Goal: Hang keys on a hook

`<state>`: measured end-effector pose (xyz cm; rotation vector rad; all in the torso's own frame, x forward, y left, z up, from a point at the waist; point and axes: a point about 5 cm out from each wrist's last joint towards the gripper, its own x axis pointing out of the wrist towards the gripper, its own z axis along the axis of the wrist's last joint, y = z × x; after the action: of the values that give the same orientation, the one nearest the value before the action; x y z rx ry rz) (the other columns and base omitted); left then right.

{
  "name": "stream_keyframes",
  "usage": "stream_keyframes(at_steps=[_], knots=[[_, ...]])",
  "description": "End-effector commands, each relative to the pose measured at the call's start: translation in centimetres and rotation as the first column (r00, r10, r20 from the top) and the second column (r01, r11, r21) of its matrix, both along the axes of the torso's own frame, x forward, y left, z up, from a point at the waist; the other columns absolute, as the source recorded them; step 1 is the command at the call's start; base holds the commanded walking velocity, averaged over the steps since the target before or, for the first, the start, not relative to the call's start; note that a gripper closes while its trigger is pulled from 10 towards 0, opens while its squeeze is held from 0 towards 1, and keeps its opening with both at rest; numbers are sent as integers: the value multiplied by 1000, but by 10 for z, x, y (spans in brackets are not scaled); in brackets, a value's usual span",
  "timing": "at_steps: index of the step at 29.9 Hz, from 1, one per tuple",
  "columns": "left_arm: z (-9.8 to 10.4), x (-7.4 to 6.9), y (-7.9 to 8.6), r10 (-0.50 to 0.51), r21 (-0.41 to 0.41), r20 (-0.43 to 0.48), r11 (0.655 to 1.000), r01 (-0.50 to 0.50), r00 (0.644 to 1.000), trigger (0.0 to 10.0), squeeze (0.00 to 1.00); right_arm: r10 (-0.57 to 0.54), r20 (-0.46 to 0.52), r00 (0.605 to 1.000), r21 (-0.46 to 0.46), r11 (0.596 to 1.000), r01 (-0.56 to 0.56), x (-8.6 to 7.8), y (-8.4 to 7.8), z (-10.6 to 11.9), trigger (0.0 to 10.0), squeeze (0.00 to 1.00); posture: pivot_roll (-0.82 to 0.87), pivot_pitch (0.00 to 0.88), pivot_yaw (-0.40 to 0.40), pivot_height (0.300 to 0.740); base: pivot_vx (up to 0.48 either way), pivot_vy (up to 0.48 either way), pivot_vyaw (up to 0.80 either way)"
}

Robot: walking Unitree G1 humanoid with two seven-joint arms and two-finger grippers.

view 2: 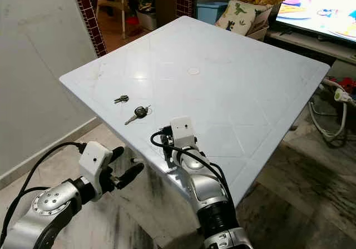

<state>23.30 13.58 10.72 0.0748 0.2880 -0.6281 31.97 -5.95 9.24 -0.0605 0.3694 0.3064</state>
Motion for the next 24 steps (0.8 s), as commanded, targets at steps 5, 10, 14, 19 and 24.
stream_keyframes(at_steps=[5, 10, 14, 19, 24], knots=[[0, 1, 1, -2, 19, 7, 1000, 2, 1000, 10000, 0, -8, -23, 1000, 0, 1000, 8, 1, -2, -3, 0, 0, 35, 57, 50, 740, 0, 0, 0], [0, 2, 2, -1, 23, 12, 1000, 1, 1000, 10000, 0, -21, -15, 1000, -1, 1000, 21, 2, -5, -2, 0, 0, 35, 57, 52, 740, 0, 0, 0], [0, 2, 2, -1, 25, 14, 1000, 1, 1000, 10000, 0, -27, -12, 1000, -1, 1000, 27, 3, -6, -2, 0, 0, 35, 58, 54, 740, 0, 0, 0], [0, 2, 2, 1, 29, 15, 1000, -2, 1000, 10000, 0, -37, 2, 999, 5, 999, 37, 5, -7, 1, 0, 0, 37, 58, 53, 740, 0, 0, 0], [0, 5, 2, 5, 29, 21, 1000, -6, 1000, 10000, 0, -39, 12, 999, 18, 999, 38, 8, -7, 5, 0, 0, 33, 51, 52, 740, 0, 0, 0]])
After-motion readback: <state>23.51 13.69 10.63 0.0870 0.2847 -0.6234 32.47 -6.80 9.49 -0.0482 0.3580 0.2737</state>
